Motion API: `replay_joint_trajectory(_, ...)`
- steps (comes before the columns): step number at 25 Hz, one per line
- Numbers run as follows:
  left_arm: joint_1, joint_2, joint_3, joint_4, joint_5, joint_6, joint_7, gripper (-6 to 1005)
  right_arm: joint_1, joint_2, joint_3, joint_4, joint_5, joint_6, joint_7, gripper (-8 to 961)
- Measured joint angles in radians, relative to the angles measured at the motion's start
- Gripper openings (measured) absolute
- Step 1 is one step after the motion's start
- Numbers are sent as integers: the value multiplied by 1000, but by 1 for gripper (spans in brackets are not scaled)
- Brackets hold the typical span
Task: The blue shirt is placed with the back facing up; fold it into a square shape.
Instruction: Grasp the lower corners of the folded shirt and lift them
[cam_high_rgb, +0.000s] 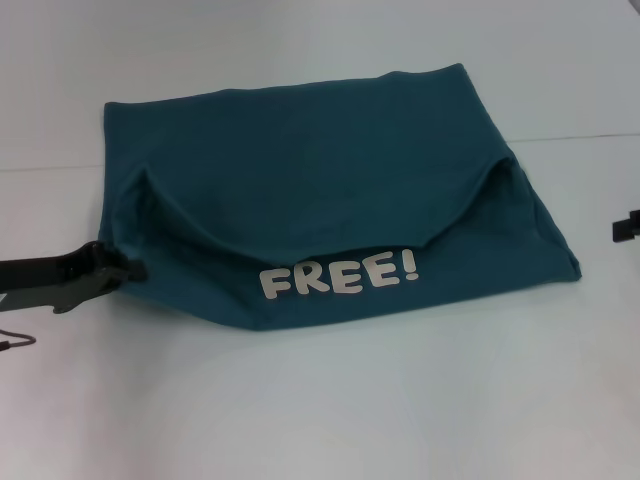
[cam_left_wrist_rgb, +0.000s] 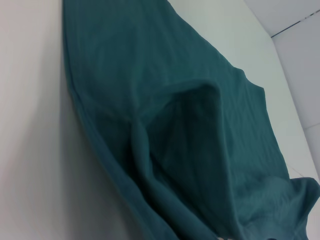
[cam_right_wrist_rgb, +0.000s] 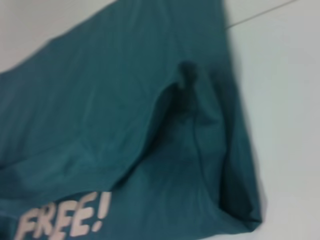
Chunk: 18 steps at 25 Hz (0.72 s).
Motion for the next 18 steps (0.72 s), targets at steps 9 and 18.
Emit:
replay_joint_trajectory(9,-5,1,0,-2,-7,11,-3,31,56,110,-76,8,-70,223,-29,753)
replay_joint_trajectory(18,-5,-7,0,2,-24,13,1,31,68,192,-125,29,-72,380,-30,716)
